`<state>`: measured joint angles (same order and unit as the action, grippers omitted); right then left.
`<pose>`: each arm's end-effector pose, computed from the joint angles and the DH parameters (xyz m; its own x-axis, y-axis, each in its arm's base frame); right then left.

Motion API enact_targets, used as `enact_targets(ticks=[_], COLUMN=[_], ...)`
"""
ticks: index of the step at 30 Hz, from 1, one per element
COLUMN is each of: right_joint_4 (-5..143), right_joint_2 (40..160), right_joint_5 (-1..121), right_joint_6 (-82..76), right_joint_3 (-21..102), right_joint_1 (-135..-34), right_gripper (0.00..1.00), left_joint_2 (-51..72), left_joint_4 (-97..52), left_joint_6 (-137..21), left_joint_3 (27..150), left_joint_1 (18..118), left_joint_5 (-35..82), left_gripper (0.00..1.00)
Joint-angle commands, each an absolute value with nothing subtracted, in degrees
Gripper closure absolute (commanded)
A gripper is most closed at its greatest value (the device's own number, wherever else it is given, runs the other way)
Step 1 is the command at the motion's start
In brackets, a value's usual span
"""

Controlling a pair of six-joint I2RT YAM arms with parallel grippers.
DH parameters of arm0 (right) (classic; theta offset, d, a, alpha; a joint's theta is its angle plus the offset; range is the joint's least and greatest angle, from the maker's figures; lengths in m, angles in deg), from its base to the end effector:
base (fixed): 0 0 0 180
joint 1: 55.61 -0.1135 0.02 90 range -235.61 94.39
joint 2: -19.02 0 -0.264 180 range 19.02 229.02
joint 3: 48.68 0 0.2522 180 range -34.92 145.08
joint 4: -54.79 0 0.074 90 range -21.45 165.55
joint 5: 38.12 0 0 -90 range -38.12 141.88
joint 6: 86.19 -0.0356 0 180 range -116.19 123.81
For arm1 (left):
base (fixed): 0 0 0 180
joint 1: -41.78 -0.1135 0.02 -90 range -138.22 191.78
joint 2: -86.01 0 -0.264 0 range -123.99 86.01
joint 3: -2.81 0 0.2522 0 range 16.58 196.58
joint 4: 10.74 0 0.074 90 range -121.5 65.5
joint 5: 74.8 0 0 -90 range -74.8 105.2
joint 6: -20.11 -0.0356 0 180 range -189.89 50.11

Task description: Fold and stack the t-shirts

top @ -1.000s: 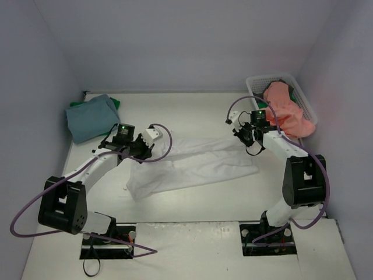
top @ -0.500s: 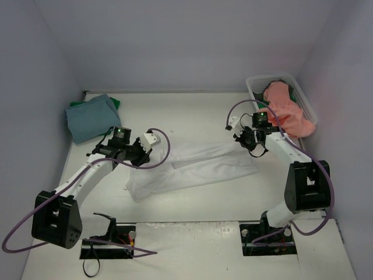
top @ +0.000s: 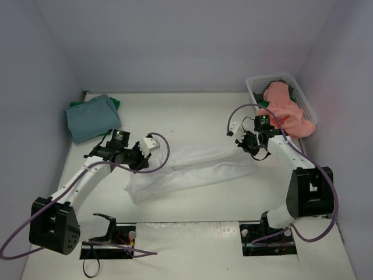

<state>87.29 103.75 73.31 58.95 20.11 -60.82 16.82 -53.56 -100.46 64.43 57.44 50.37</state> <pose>0.3069 0.0410 0.2270 -0.1585 -0.7814 -0.6035 -0.7977 0.4615 -0.3881 0.2274 -0.0851 0.2476 -0.3466 0.5289 -0.7746 0.8717 0.4866 -0.0578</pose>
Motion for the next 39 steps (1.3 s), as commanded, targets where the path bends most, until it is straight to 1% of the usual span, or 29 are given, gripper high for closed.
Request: enact_targets(ticks=[1, 3, 5, 6, 7, 8, 9, 11, 12, 13, 14, 17, 20, 25, 26, 27, 29, 30, 32, 34, 35, 38, 39], right_joint_4=[90.1, 90.9, 91.1, 91.3, 91.2, 91.2, 91.2, 91.3, 91.2, 91.2, 91.2, 91.2, 91.3, 91.2, 91.2, 91.1, 91.1, 91.1, 91.0, 90.8, 89.8, 85.8, 85.2], right_joint_2=[101.7, 101.9, 102.0, 102.0, 102.3, 102.8, 103.0, 103.1, 103.3, 103.3, 103.6, 103.7, 103.7, 103.0, 103.0, 103.2, 103.7, 104.0, 105.1, 106.6, 107.1, 108.9, 109.6], right_joint_5=[72.8, 72.7, 72.3, 71.9, 71.6, 70.9, 70.5, 70.3, 70.2, 70.1, 69.9, 70.1, 70.0, 69.7, 69.8, 70.0, 71.1, 71.8, 74.4, 77.3, 78.3, 81.4, 81.8], right_joint_6=[61.1, 61.6, 62.1, 62.6, 62.8, 62.8, 62.6, 62.7, 62.6, 62.4, 62.3, 62.3, 62.3, 62.3, 62.3, 62.3, 61.7, 61.4, 60.9, 59.6, 58.9, 54.2, 51.7], right_joint_3=[19.8, 19.8, 19.3, 19.0, 18.6, 18.4, 18.4, 18.2, 18.2, 18.3, 18.3, 18.6, 18.4, 17.8, 17.9, 18.3, 19.4, 20.1, 22.8, 26.1, 27.2, 30.4, 31.2], right_joint_1=[-60.4, -60.4, -60.4, -60.5, -60.4, -60.4, -60.4, -60.4, -60.4, -60.4, -60.4, -60.4, -60.4, -60.3, -60.1, -60.0, -59.1, -58.6, -56.8, -55.9, -54.7, -53.4, -53.5], right_gripper=[1.00, 1.00, 0.93, 0.91, 0.89, 0.81, 0.78, 0.74, 0.73, 0.73, 0.73, 0.73, 0.73, 0.73, 0.73, 0.73, 0.74, 0.74, 0.74, 0.75, 0.76, 0.84, 0.91], left_joint_2=[17.9, 17.4, 16.8, 16.5, 16.2, 16.1, 16.0, 16.0, 16.0, 16.0, 16.2, 16.1, 15.7, 14.5, 14.4, 14.1, 13.9, 13.8, 13.2, 12.5, 12.3, 11.6, 11.1], left_joint_4=[-56.1, -57.5, -59.6, -60.2, -61.2, -61.4, -61.4, -62.3, -62.5, -62.9, -63.0, -64.0, -64.2, -59.7, -58.3, -55.2, -52.6, -51.8, -51.0, -49.8, -49.5, -47.0, -46.8], left_joint_6=[-103.0, -103.9, -104.5, -104.8, -105.0, -105.2, -105.2, -105.7, -105.8, -105.8, -105.8, -106.5, -106.9, -104.7, -103.5, -102.2, -101.2, -100.6, -99.7, -98.6, -98.5, -97.3, -97.4], left_joint_3=[64.7, 65.5, 66.7, 66.9, 67.1, 67.3, 67.3, 67.6, 67.8, 67.9, 67.9, 68.4, 68.8, 68.0, 67.8, 67.6, 67.5, 67.4, 67.7, 67.8, 67.7, 67.3, 67.3], left_joint_1=[57.6, 57.6, 57.6, 57.5, 57.6, 57.6, 57.6, 57.6, 57.6, 57.5, 57.6, 57.6, 57.6, 57.6, 57.6, 57.6, 57.5, 57.5, 57.5, 57.5, 57.5, 57.6, 57.6], left_joint_5=[52.9, 53.7, 54.4, 54.7, 55.3, 55.3, 55.3, 55.4, 55.4, 55.4, 55.3, 54.8, 53.9, 51.6, 50.7, 48.9, 48.1, 47.6, 47.2, 46.9, 46.9, 46.5, 46.2], left_gripper=[1.00, 1.00, 1.00, 0.98, 0.84, 0.75, 0.67, 0.65, 0.61, 0.55, 0.46, 0.47, 0.49, 0.52, 0.55, 0.60, 0.64, 0.67, 0.70, 0.71, 0.71, 0.73, 0.73])
